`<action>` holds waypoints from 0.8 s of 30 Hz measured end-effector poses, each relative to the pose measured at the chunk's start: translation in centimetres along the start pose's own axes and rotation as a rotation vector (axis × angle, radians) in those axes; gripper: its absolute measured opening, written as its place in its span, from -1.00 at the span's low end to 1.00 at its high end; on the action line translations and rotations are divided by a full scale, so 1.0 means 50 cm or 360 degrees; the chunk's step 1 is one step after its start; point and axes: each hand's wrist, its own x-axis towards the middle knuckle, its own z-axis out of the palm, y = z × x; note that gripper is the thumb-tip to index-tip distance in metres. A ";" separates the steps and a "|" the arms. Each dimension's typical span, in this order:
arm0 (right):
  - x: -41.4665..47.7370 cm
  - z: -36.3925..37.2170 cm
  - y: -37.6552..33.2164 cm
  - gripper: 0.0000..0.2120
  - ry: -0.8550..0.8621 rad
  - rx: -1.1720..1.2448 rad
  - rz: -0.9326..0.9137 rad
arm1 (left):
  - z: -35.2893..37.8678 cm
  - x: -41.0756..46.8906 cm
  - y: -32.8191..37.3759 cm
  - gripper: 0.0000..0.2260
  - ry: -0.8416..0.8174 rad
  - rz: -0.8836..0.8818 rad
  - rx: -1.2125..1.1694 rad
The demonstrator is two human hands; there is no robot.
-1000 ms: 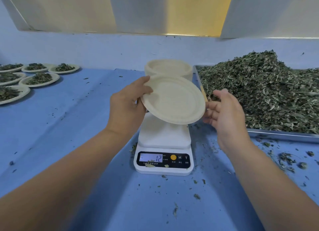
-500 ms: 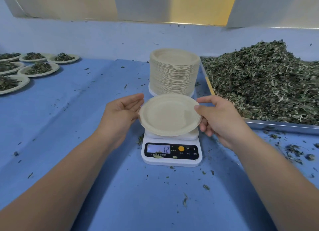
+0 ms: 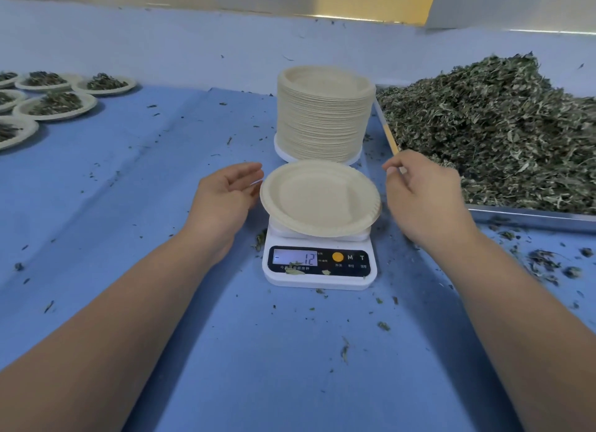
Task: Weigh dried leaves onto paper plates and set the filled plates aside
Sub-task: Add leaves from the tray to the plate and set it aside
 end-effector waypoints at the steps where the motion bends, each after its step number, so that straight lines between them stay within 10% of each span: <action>1: -0.002 -0.001 0.001 -0.84 0.0030 -0.0011 -0.0023 | 0.002 0.000 0.000 -0.60 0.0006 -0.0015 0.0013; 7: 0.013 -0.030 0.026 -0.74 0.0205 -0.0492 -0.0126 | 0.005 -0.001 0.003 -0.78 0.0067 0.0010 -0.0070; 12: 0.016 -0.023 0.076 -0.47 -0.0275 -0.0984 0.0292 | 0.015 -0.010 0.004 -0.75 0.0049 0.0121 0.0025; 24: 0.028 -0.018 0.089 -0.34 -0.0161 -0.0963 0.0182 | 0.014 -0.015 0.009 -0.75 0.0038 0.0156 0.0121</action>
